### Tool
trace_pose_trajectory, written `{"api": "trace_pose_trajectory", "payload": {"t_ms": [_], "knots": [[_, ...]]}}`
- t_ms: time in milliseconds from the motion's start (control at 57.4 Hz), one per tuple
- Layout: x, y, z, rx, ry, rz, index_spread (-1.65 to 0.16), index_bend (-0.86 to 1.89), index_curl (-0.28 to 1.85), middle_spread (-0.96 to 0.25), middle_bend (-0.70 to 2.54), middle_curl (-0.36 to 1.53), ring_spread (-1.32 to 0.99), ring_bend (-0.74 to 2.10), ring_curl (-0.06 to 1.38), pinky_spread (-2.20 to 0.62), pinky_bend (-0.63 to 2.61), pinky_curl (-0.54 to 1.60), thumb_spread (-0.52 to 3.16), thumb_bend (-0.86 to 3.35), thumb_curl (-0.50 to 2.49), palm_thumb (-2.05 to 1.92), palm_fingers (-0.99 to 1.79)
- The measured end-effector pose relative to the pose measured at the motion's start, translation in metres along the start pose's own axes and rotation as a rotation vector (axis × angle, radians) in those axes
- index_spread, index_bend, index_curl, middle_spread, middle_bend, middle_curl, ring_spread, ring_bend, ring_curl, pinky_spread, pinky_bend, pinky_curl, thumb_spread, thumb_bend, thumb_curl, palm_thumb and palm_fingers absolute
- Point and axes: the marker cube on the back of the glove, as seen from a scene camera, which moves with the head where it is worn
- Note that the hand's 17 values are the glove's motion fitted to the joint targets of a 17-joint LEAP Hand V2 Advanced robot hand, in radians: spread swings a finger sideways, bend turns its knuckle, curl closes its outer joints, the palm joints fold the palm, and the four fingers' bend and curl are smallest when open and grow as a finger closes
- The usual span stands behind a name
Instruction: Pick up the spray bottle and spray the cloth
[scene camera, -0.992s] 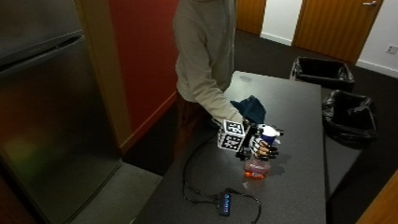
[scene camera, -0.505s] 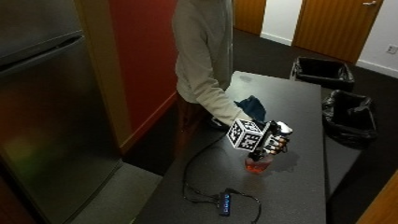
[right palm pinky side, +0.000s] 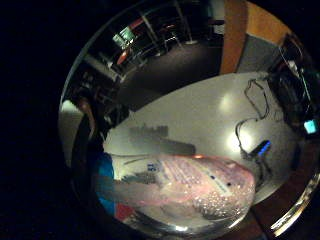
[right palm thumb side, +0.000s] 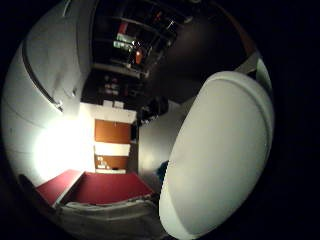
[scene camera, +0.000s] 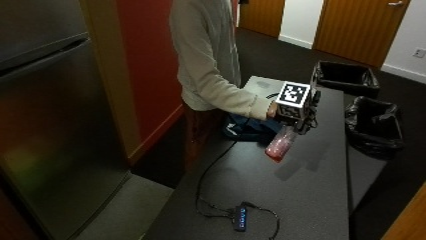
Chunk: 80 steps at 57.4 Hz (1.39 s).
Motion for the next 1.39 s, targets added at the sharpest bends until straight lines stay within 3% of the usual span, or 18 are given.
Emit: {"api": "trace_pose_trajectory", "payload": {"t_ms": [52, 522, 870, 1393], "knots": [[-0.006, -0.008, 0.008, 0.027, 0.151, -0.038, -0.19, 0.23, 0.52, -0.18, 0.59, 0.54, -0.19, 0.72, 0.48, -0.29, 0.46, 0.41, 0.22, -0.04, 0.67, 0.92, 1.37], [-0.145, 0.072, 0.052, -0.447, 0.858, -0.573, -0.19, 0.23, 0.55, -0.18, 0.60, 0.54, -0.19, 0.73, 0.49, -0.29, 0.47, 0.41, 0.20, -0.05, 0.70, 0.90, 1.37], [-0.169, 0.121, 0.132, -0.608, 0.841, -0.552, -0.19, 0.23, 0.56, -0.18, 0.60, 0.54, -0.19, 0.72, 0.48, -0.28, 0.49, 0.41, 0.19, -0.05, 0.71, 0.90, 1.36], [-0.170, 0.136, 0.161, -0.692, 1.020, -0.563, -0.20, 0.32, 0.59, -0.18, 0.61, 0.55, -0.20, 0.66, 0.48, -0.27, 0.36, 0.40, -0.01, -0.02, 0.75, 1.03, 1.32]]}}
